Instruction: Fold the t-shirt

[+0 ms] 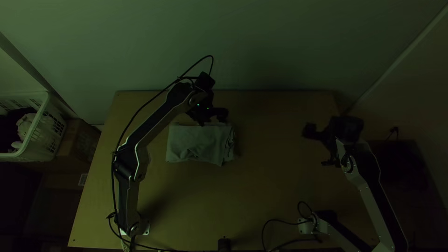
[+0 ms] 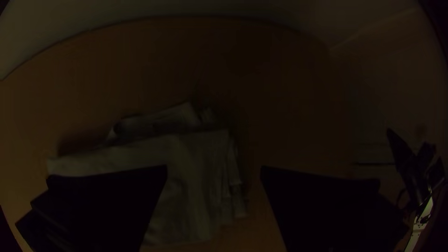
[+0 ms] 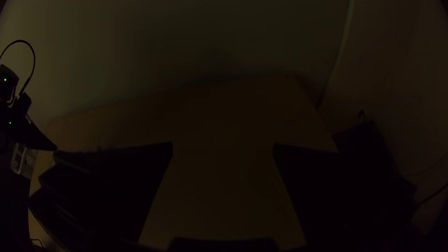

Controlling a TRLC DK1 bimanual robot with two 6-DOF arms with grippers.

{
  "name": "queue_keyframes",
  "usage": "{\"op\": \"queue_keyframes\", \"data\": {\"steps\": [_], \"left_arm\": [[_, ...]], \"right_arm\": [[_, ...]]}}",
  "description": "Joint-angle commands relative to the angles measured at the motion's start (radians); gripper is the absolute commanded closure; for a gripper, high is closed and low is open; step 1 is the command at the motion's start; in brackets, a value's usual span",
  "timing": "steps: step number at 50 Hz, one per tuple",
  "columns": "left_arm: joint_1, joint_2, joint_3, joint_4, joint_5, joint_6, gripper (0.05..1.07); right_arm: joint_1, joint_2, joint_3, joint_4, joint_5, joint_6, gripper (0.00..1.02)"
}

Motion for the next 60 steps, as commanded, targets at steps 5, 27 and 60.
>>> {"op": "queue_keyframes", "data": {"steps": [5,27,60], "left_arm": [[0.083,-0.149,-0.045,0.006,0.011,0.050,0.09],[0.350,-0.507,-0.290,0.107,0.034,0.193,0.09],[0.834,-1.154,-0.836,0.529,0.040,0.296,0.09]], "right_arm": [[0.003,-0.009,0.059,0.066,-0.038,-0.048,0.04],[-0.021,-0.021,0.199,0.177,-0.064,-0.126,0.04],[-0.060,-0.294,0.168,0.381,-0.062,-0.192,0.04]]}}
